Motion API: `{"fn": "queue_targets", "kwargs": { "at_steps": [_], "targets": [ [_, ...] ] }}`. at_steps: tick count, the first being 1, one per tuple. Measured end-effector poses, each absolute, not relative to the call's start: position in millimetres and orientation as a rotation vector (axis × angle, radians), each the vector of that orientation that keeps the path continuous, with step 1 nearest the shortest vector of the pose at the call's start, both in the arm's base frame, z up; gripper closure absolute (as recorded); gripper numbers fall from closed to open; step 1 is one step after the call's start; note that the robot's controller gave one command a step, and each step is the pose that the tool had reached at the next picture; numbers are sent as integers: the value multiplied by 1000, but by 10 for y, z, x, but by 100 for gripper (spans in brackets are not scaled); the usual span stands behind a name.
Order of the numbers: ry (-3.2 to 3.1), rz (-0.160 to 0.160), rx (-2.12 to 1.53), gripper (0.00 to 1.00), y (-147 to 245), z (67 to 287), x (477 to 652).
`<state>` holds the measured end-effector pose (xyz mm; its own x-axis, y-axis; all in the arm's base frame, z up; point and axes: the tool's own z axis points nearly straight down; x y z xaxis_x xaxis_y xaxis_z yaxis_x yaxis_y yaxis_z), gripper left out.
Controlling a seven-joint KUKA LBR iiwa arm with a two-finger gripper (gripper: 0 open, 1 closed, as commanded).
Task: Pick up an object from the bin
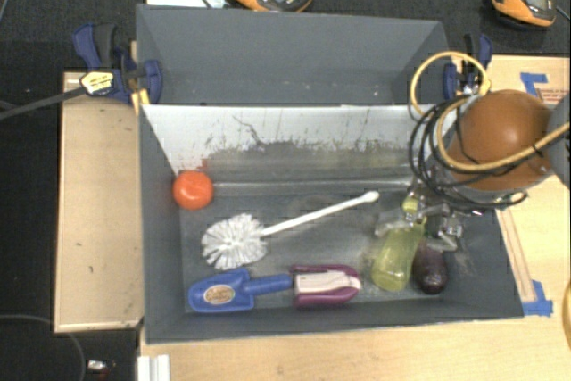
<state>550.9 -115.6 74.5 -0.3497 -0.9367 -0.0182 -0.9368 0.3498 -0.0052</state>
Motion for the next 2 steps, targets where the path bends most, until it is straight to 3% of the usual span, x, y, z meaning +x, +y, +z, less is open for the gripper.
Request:
{"fn": "queue_targets", "kwargs": {
  "at_steps": [1,2],
  "targets": [
    [2639,-27,-1662,100,-877,772,5285],
    [2639,-27,-1663,100,-878,774,5285]
  ]
}}
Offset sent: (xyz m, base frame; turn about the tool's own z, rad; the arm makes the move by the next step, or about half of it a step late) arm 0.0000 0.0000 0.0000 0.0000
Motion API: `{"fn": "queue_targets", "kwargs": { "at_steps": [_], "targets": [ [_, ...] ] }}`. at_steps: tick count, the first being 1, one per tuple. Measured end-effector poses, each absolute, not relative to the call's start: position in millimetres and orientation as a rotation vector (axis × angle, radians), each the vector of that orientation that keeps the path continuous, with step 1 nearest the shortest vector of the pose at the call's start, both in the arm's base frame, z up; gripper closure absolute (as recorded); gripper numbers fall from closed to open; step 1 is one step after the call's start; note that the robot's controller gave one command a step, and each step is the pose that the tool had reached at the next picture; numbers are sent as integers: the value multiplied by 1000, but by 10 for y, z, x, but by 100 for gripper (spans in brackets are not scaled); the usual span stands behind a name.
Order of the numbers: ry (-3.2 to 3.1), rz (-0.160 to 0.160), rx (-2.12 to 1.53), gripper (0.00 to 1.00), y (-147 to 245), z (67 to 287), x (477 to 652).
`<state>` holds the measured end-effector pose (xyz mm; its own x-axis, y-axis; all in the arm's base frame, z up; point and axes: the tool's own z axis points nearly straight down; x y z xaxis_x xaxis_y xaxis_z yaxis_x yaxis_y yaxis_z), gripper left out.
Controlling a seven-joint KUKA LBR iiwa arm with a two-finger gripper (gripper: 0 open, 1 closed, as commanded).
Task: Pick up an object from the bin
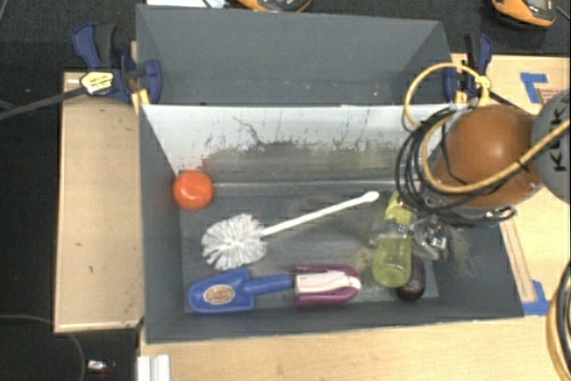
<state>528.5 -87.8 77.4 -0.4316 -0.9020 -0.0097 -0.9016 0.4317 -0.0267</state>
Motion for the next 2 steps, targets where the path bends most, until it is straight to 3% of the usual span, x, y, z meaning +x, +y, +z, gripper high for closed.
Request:
{"fn": "queue_targets", "kwargs": {
  "at_steps": [2],
  "targets": [
    [2647,-15,-1661,100,-863,1195,5261]
  ]
}}
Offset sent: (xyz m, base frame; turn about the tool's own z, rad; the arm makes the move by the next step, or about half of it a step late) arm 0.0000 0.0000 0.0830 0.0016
